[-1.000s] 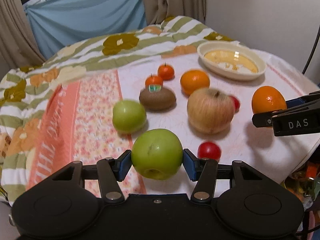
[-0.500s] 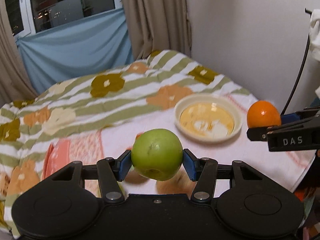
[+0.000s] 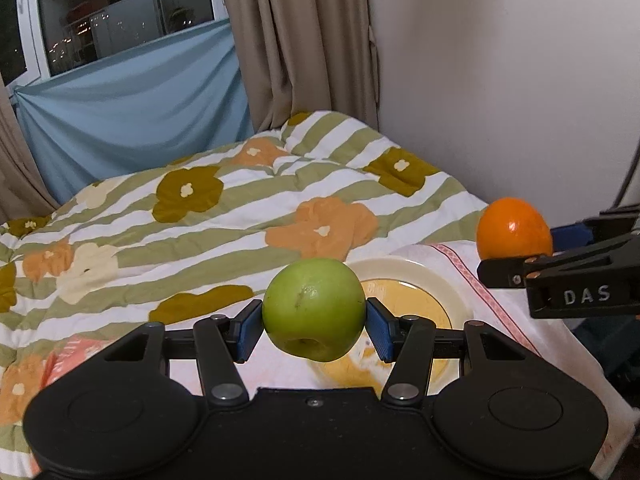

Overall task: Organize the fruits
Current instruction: 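Carry the orange and green apple into the duck bowl and release both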

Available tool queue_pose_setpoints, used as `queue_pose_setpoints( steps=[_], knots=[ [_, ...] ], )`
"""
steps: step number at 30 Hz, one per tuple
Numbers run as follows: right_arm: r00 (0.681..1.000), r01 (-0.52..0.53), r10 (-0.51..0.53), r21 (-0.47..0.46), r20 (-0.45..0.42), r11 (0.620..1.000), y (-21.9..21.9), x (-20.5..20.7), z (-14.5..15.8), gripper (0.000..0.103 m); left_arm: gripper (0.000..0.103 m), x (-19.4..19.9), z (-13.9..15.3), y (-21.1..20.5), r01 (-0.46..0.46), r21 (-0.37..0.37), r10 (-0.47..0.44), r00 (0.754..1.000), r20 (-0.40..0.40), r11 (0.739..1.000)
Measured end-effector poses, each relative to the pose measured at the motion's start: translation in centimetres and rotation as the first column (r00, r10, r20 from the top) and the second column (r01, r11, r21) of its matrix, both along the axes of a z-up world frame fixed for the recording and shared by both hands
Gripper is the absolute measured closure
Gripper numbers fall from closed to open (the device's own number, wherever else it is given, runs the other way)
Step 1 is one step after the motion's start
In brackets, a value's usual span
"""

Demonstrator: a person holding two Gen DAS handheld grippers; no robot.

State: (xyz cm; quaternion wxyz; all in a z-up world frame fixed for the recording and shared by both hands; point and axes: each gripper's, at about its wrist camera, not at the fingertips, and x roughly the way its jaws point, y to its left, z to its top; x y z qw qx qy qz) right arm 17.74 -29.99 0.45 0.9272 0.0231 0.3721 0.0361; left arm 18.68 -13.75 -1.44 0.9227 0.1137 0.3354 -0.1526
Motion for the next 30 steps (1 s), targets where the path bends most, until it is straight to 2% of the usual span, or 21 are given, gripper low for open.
queue_pose_setpoints(
  steps=[11, 16, 23, 24, 26, 27, 30],
  knots=[
    [0.991, -0.100, 0.099, -0.004, -0.089, 0.995, -3.8, 8.9, -5.2, 0.028, 0.044, 8.2, -7.0, -4.5, -0.025, 0.074, 0.031, 0.995, -0.091, 0.997],
    [0.987, -0.093, 0.094, 0.008, -0.130, 0.996, -4.1, 10.7, -7.5, 0.028, 0.044, 10.6, -9.6, -5.3, -0.020, 0.102, 0.034, 0.990, -0.136, 0.995],
    [0.985, -0.074, 0.076, 0.019, -0.156, 0.997, -4.1, 11.7, -8.7, 0.028, 0.043, 11.4, -11.2, -6.4, 0.028, 0.128, -0.007, 0.987, -0.161, 0.991],
    [0.985, -0.071, 0.073, 0.018, -0.158, 0.997, -4.1, 11.7, -8.7, 0.027, 0.040, 11.4, -11.2, -6.4, 0.032, 0.126, -0.012, 0.988, -0.157, 0.992],
    [0.985, -0.067, 0.069, 0.018, -0.158, 0.998, -4.0, 11.7, -8.6, 0.027, 0.010, 11.1, -10.8, -6.3, 0.038, 0.133, -0.019, 0.990, -0.142, 0.990],
    [0.985, -0.066, 0.068, 0.018, -0.158, 0.998, -4.0, 11.6, -8.5, 0.027, 0.006, 10.8, -10.5, -6.3, 0.037, 0.132, -0.019, 0.991, -0.136, 0.990],
    [0.984, -0.072, 0.074, 0.019, -0.160, 0.997, -3.6, 11.5, -8.0, 0.027, 0.006, 9.6, -9.5, -5.6, 0.038, 0.099, -0.024, 0.991, -0.134, 0.994]
  ],
)
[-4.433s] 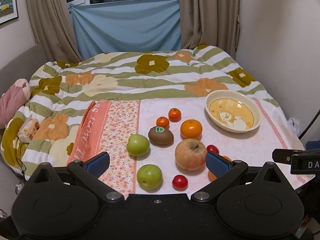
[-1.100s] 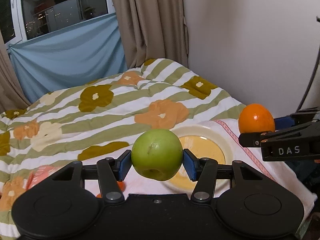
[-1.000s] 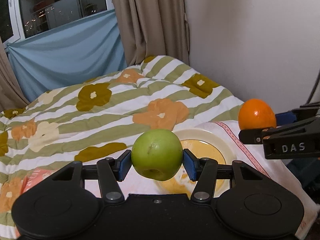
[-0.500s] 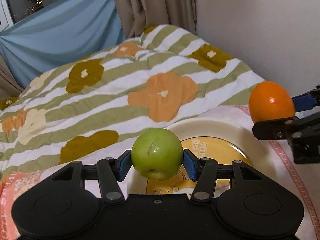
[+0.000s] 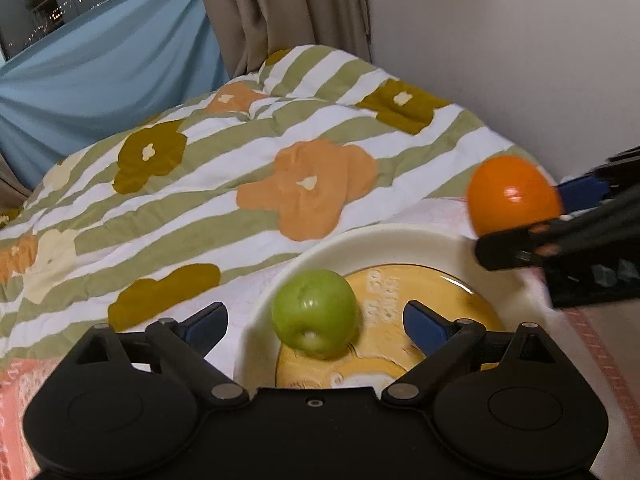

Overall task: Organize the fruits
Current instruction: 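Carry the orange and green apple into the duck bowl and release both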

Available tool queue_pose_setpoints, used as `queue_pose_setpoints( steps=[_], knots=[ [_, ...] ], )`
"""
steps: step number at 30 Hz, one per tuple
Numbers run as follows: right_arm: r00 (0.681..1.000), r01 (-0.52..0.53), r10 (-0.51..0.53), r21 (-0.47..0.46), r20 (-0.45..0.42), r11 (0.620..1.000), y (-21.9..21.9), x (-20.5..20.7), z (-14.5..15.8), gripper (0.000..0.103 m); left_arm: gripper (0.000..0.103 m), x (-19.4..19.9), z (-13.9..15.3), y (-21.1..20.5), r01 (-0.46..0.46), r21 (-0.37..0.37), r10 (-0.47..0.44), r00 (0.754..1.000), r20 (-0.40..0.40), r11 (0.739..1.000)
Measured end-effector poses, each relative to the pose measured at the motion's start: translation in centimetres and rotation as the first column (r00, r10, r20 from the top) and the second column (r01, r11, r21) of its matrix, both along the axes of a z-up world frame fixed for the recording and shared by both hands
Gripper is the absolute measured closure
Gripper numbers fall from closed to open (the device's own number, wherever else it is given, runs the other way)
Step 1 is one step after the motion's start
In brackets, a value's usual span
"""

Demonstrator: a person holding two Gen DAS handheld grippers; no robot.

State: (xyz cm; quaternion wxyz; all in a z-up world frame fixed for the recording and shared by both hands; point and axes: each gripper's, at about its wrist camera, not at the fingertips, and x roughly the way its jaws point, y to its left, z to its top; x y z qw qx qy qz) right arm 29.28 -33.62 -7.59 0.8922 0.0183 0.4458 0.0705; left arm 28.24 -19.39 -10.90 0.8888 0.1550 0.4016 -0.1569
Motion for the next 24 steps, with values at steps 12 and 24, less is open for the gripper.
queue_pose_setpoints(
  steps=[12, 24],
  knots=[
    [0.978, -0.207, 0.208, -0.063, 0.018, 0.976, 3.1, 0.4, -0.7, 0.027, 0.006, -3.7, 1.9, 1.9, -0.092, -0.031, 0.092, 0.996, -0.019, 0.995],
    [0.955, -0.297, 0.296, -0.100, -0.030, 0.950, 5.1, 3.1, -4.6, 0.026, 0.006, -4.7, 1.2, 3.5, -0.174, -0.020, 0.173, 0.984, -0.036, 0.985]
  ],
)
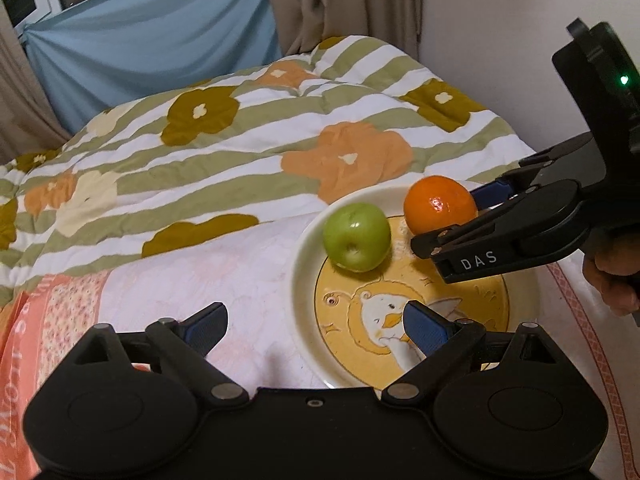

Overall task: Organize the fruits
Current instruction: 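Carry the orange and green apple into the duck bowl and release both, then grasp the red apple with the right tool while the left tool grasps a cherry tomato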

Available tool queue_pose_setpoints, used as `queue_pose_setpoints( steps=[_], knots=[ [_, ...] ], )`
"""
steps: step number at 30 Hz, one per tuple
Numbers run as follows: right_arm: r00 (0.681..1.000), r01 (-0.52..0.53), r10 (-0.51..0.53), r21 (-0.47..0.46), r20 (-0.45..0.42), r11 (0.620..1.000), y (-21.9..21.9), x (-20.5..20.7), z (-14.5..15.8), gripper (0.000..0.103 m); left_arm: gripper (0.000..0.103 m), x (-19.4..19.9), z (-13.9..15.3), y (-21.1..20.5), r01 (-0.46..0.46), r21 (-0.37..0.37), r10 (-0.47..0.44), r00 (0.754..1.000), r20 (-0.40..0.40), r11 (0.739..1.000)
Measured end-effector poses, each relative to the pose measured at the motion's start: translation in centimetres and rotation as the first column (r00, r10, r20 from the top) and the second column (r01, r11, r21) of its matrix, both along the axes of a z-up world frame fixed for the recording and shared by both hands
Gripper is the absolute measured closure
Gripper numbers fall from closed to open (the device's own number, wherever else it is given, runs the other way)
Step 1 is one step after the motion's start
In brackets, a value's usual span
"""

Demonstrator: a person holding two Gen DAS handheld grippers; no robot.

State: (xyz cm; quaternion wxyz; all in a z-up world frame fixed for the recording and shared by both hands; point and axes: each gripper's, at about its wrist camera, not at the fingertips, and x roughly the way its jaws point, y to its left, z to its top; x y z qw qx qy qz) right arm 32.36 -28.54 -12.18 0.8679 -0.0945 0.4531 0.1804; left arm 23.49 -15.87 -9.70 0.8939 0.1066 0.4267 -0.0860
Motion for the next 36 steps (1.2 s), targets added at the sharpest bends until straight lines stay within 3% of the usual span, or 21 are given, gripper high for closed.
queue_pose_setpoints(
  steps=[1, 2, 3, 4, 7, 21, 36],
  knots=[
    [1.000, -0.002, 0.001, -0.011, -0.001, 1.000, 0.1, 0.0, -0.1, 0.025, 0.006, -0.1, -0.1, 0.1, -0.007, -0.003, 0.007, 1.000, -0.004, 1.000],
    [1.000, -0.003, 0.004, -0.017, 0.013, 1.000, 0.2, -0.2, -0.1, 0.017, 0.006, -0.2, -0.1, 0.2, -0.016, -0.005, 0.016, 1.000, -0.008, 1.000],
    [1.000, -0.013, 0.014, -0.016, 0.025, 1.000, 0.3, -0.4, 0.2, 0.001, 0.006, -0.4, -0.2, 0.3, -0.024, -0.007, 0.024, 1.000, -0.010, 1.000],
    [0.999, -0.015, 0.016, -0.018, 0.041, 1.000, 0.4, -0.7, 0.5, 0.000, 0.006, -0.5, -0.2, 0.3, -0.031, -0.010, 0.031, 0.999, -0.012, 0.999],
    [0.991, -0.016, 0.017, -0.012, 0.129, 1.000, 0.1, -1.8, 1.4, 0.000, 0.006, -1.0, 0.0, 0.5, -0.047, -0.019, 0.047, 0.999, -0.011, 0.999],
    [0.991, 0.055, -0.060, 0.042, 0.124, 0.998, -1.8, -3.7, 4.2, 0.000, 0.006, -3.0, 2.5, 1.3, -0.050, -0.022, 0.051, 0.998, 0.041, 0.999],
    [0.938, 0.238, -0.256, 0.103, 0.232, 0.966, 0.2, -14.8, 12.6, 0.000, 0.006, -11.8, 8.3, 8.8, -0.024, -0.081, 0.039, 0.982, 0.185, 0.996]
  ],
)
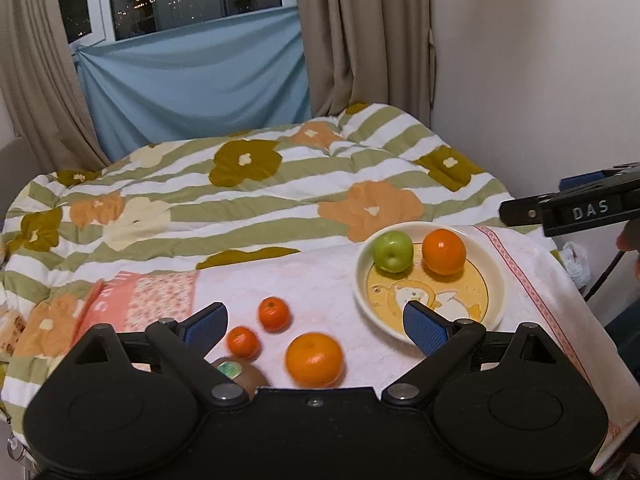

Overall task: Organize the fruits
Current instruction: 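Grasp the red apple with the right tool while the left tool grasps a cherry tomato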

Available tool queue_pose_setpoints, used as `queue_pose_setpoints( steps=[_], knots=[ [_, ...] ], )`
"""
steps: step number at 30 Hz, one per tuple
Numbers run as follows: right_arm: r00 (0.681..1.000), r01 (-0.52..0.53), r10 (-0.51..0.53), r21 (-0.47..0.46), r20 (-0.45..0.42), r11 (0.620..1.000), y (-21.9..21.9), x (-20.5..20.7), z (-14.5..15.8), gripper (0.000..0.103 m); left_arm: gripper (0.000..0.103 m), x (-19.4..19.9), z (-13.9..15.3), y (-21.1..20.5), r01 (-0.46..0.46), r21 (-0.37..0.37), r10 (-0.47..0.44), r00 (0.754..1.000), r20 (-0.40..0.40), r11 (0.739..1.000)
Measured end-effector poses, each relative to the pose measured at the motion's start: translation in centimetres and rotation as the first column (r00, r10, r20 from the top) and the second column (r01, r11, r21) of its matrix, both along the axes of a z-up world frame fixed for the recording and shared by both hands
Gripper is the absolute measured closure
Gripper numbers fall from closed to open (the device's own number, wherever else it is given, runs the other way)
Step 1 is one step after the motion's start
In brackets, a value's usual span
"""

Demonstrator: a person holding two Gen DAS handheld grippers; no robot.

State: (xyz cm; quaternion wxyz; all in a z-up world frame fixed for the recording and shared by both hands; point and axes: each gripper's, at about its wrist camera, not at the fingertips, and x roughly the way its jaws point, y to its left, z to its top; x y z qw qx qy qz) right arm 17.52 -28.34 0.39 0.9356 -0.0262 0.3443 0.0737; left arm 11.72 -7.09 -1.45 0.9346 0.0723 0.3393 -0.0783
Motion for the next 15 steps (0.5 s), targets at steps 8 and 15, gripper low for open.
queue_pose_setpoints(
  steps=[8, 15],
  knots=[
    [0.998, 0.060, -0.060, 0.024, 0.014, 0.998, 3.7, -6.7, 1.9, 0.000, 0.006, -5.3, 0.1, 4.1, 0.034, 0.000, -0.034, 0.999, 0.021, 0.999],
    [0.996, 0.091, -0.090, 0.041, -0.013, 0.995, 6.8, -10.9, 0.5, 0.000, 0.006, -8.2, -1.5, 6.8, 0.075, 0.011, -0.075, 0.997, -0.003, 0.997]
  ],
)
